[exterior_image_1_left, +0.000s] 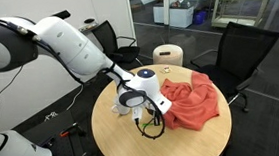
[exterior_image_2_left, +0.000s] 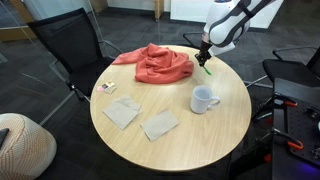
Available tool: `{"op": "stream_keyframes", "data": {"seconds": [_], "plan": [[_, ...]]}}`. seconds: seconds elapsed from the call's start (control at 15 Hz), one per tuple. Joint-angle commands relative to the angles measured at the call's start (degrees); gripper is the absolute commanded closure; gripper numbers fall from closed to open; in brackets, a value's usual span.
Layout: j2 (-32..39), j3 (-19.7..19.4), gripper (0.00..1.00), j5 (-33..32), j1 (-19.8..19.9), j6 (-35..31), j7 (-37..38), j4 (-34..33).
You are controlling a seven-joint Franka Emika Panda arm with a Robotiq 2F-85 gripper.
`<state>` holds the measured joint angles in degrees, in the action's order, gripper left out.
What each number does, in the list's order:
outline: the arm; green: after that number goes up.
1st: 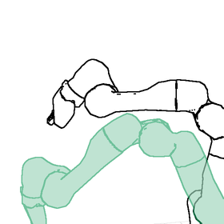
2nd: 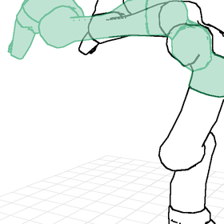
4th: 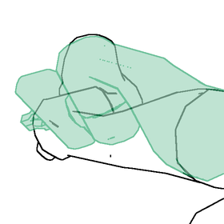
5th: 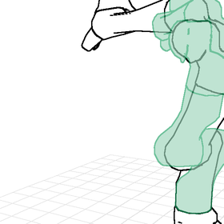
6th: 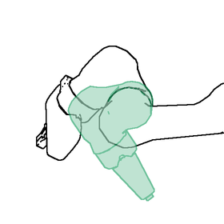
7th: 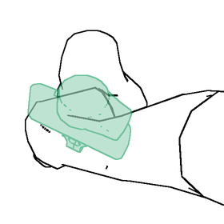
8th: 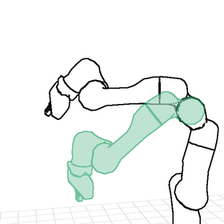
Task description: Put the pen in the mug cup
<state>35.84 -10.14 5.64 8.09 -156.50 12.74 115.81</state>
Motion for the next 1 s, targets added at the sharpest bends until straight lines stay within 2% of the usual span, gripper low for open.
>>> {"op": "stream_keyframes", "data": {"seconds": [0.0,0.2,0.53,0.67,0.93], "plan": [[-9.60,-3.43,0.97,-5.01,-5.14,2.20,0.42,7.05],[-15.57,-3.62,0.97,-9.57,-8.06,3.62,0.15,10.77],[-24.67,-0.79,0.97,-14.54,-10.73,7.81,0.42,15.83],[-27.82,0.99,0.97,-15.45,-11.27,9.62,0.87,17.55],[-32.65,5.45,0.97,-13.20,-10.81,13.57,-0.32,19.51]]}}
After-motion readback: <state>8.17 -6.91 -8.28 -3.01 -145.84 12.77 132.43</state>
